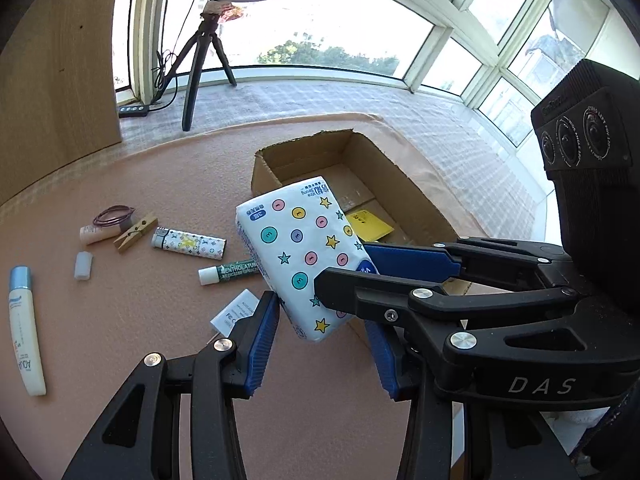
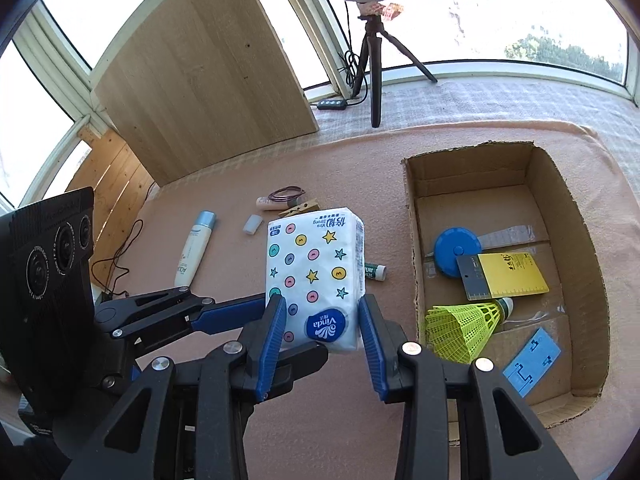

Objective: Organize objects
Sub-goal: 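Carry the tissue pack with the right gripper into the box and release, then move both grippers back toward the loose items on the table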

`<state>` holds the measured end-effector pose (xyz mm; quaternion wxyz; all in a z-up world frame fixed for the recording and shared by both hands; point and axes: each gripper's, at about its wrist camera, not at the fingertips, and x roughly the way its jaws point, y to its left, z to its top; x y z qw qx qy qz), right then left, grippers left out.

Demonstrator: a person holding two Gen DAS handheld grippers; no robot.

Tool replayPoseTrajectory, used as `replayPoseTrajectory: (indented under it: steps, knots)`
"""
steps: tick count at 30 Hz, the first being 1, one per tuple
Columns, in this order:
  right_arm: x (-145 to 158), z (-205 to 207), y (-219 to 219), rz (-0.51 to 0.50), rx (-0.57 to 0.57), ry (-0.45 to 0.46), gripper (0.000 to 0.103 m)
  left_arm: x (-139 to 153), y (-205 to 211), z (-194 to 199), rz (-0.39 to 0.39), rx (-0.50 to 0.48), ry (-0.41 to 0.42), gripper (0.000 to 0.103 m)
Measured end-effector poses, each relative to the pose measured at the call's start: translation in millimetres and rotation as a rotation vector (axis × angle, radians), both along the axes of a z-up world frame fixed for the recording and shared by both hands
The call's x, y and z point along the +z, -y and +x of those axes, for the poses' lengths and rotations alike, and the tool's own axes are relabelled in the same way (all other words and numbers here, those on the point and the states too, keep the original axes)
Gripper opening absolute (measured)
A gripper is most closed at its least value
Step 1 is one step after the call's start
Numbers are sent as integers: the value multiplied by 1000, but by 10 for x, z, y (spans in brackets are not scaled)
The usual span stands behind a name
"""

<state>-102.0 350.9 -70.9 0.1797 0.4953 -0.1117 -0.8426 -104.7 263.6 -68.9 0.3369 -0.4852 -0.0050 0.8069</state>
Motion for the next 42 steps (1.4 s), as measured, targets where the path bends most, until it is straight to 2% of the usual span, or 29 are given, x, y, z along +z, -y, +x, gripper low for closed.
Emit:
replayPoseTrajectory:
  steps: [10,16,18,19,20,21,22,26,35,42]
  knots:
    - [34,-217,-628,25,-104,-24,35,33,-772,-333,-11,-106,-23,48]
    - [11,-373,-888,31,-148,-26,35,17,-1101,-506,-20,-145,-29,48]
    - [20,-419,-948,34,-151,-28,36,15,-1190,-561,-29,-157,-36,51]
    - [31,-437,-983,33,-161,-36,40,12,-1231,-590,-34,-159,-36,66]
    - [43,-446,-1007,45,-176,-44,48,15,-1259,-614,-41,-151,-39,88]
    - [55,-461,-1029,78,-197,-53,69,23,-1273,-631,-38,-136,-53,95]
    - [67,-455,-1061,116,-221,-67,84,31,-1285,-641,-31,-132,-68,98]
    - [63,-472,-1183,178,-285,-101,86,-54,-1375,-702,-72,-151,-68,98]
    - [-86,-513,-1300,126,-323,-42,86,-156,-1298,-743,-99,-142,-56,98]
    - [-154,-471,-1233,65,-326,-16,86,-148,-1046,-745,-109,-116,-59,98]
